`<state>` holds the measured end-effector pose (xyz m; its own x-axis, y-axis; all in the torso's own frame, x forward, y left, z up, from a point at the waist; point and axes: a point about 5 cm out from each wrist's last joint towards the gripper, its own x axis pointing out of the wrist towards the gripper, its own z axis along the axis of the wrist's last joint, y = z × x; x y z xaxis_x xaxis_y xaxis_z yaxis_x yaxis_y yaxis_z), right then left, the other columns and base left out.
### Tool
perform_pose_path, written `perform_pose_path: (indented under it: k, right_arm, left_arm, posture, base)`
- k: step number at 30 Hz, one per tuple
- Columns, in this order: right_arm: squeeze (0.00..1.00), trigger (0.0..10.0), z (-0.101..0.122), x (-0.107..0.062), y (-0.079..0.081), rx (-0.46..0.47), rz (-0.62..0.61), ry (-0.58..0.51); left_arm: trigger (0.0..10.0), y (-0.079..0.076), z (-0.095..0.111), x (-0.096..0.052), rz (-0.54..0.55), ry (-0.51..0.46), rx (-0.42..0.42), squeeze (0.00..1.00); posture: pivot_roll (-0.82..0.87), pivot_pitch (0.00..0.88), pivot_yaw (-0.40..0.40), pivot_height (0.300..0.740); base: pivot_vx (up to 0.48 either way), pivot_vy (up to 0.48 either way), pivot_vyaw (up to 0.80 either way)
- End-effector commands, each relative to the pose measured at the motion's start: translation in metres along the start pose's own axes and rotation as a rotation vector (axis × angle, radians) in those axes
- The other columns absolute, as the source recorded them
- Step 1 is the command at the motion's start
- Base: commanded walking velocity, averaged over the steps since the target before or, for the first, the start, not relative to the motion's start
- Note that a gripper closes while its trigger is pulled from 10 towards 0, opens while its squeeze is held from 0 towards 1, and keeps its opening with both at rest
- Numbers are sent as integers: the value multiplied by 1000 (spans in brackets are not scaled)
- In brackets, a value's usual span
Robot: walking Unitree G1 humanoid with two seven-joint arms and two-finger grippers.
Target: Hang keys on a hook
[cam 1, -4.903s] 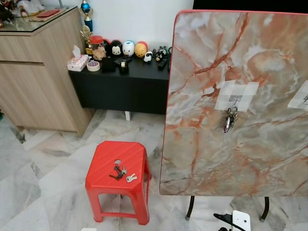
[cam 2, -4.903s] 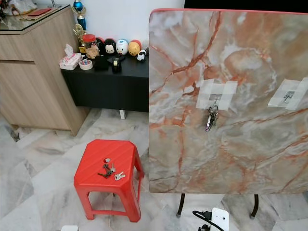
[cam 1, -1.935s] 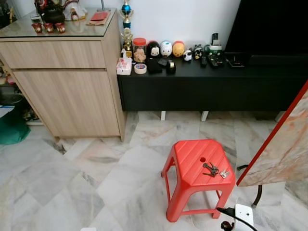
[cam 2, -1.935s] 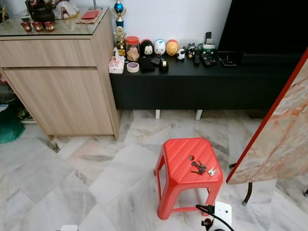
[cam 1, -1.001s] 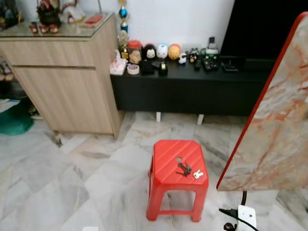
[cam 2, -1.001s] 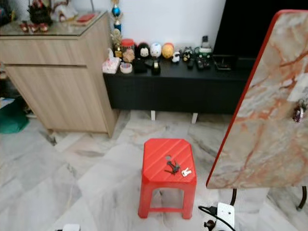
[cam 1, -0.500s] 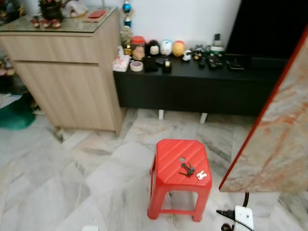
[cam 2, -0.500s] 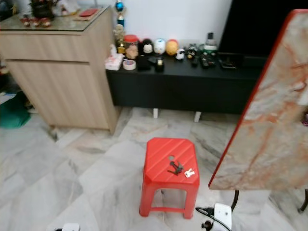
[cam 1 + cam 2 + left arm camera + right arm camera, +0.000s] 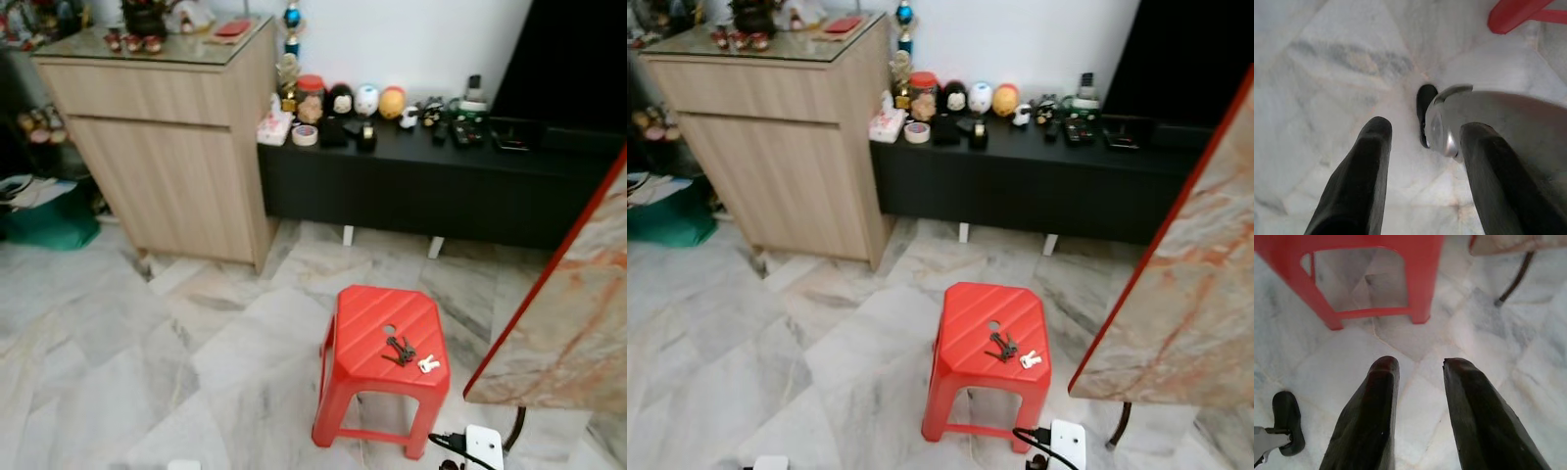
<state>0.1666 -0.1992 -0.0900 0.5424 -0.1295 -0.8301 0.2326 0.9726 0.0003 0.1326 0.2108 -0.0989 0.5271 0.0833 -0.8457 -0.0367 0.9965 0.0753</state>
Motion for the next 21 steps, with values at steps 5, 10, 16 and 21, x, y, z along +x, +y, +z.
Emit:
perform_pose_path:
  k: [5,10,16,21]
  right_arm:
    - [0,10000,-1,0,0,10,-5,-3]
    - [0,10000,0,0,0,11,-2,-5]
    - [0,10000,3,1,2,-2,6,-12]
    - [0,10000,3,1,3,5,6,-11]
  left_arm:
    - [10000,-1,-4,-1,-4,18,5,0]
    - [10000,-1,-4,0,-6,17,5,0]
    - [10000,-2,-3,0,-7,16,7,0]
    - [10000,-2,-3,0,-8,15,7,0]
  posture:
    - [77,0,-53,740]
    - [78,0,-54,740]
    - [76,0,-56,740]
    - [77,0,-57,740]
  base:
    - [245,0,0]
    - [262,0,0]
    - [294,0,0]
    - [311,0,0]
